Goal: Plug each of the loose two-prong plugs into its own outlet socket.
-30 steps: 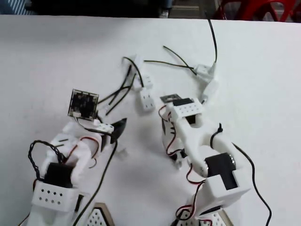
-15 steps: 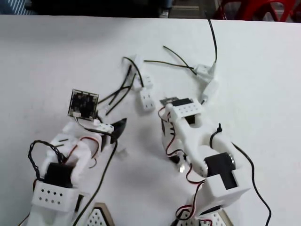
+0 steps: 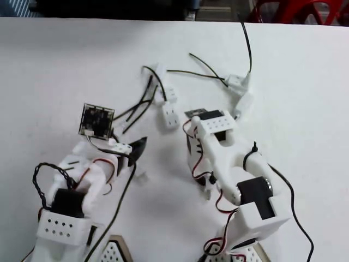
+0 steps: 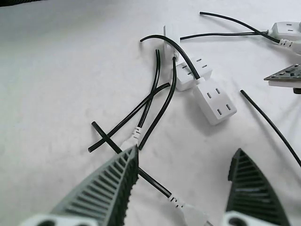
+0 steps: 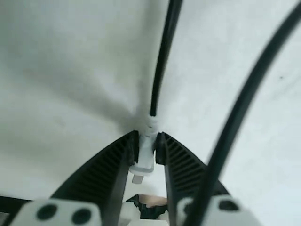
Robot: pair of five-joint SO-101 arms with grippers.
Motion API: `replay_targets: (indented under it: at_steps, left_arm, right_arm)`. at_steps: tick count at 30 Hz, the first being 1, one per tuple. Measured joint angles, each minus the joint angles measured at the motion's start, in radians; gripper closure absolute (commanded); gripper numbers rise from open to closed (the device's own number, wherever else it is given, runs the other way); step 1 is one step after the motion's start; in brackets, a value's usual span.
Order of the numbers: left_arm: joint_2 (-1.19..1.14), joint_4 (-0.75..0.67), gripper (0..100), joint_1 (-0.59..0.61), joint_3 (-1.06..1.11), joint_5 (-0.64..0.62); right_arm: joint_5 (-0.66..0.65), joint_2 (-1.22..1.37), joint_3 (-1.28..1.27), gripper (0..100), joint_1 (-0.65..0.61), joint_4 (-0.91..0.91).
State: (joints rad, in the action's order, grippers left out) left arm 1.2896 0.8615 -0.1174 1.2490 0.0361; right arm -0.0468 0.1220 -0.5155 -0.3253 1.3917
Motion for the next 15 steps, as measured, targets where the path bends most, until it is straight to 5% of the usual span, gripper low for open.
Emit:
replay_targets:
  at_steps: [15]
  left_arm:
    - [0.0, 0.0, 69, 0.0, 0.0, 0.0]
  right_arm:
    - [0.0, 0.0, -0.003, 94.2, 0.0, 0.003]
